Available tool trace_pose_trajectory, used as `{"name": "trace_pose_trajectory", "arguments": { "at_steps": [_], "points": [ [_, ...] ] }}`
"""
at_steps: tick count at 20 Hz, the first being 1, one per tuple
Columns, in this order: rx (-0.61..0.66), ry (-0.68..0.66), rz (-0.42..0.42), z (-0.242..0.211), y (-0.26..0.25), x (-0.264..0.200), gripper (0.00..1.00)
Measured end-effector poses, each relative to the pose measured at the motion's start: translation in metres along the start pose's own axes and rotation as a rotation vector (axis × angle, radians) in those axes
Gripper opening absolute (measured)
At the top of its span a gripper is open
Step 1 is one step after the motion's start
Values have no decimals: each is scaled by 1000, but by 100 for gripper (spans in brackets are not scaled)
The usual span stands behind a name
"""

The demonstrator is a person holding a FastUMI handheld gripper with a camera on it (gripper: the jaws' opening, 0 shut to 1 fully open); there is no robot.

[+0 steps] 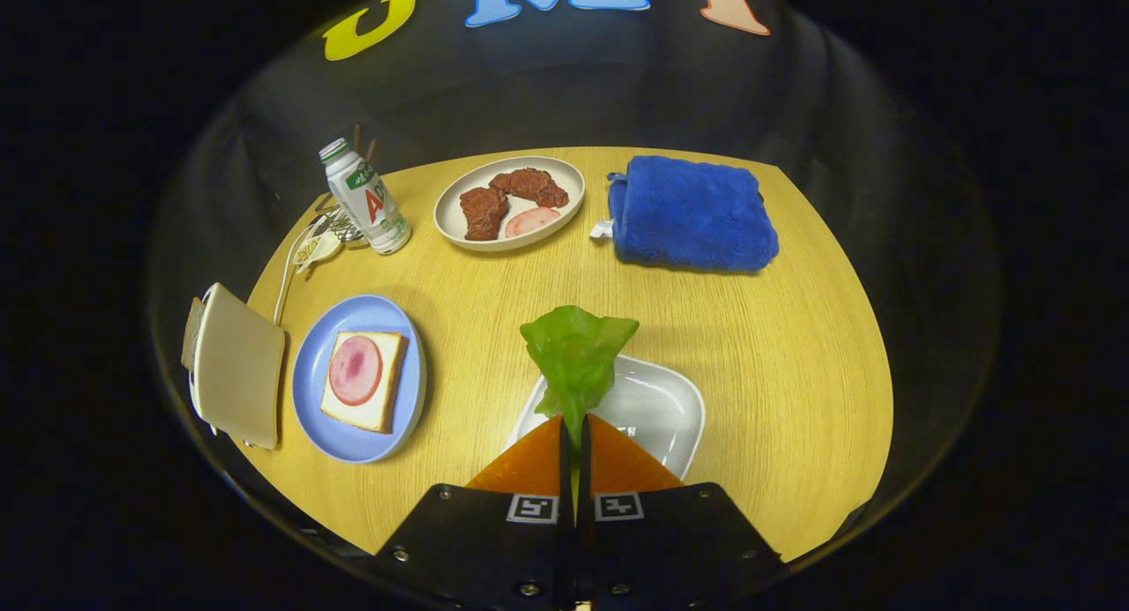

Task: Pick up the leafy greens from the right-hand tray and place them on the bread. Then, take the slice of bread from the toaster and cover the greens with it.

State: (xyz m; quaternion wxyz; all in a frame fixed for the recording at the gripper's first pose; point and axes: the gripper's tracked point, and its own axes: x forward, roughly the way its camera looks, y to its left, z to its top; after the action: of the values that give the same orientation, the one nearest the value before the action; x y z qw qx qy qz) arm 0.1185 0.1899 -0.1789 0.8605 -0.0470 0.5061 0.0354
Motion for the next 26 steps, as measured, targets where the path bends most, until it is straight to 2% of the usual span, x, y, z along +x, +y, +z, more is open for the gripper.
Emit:
{"name": "trace_pose_trajectory", "arguments": {
  "at_steps": [8,17,26],
  "points": [
    [-53,-11,70,12,57,-13,1],
    [-75,13,95,15,107,-7,1],
    [-160,4,104,22,174,8,1]
  ]
}}
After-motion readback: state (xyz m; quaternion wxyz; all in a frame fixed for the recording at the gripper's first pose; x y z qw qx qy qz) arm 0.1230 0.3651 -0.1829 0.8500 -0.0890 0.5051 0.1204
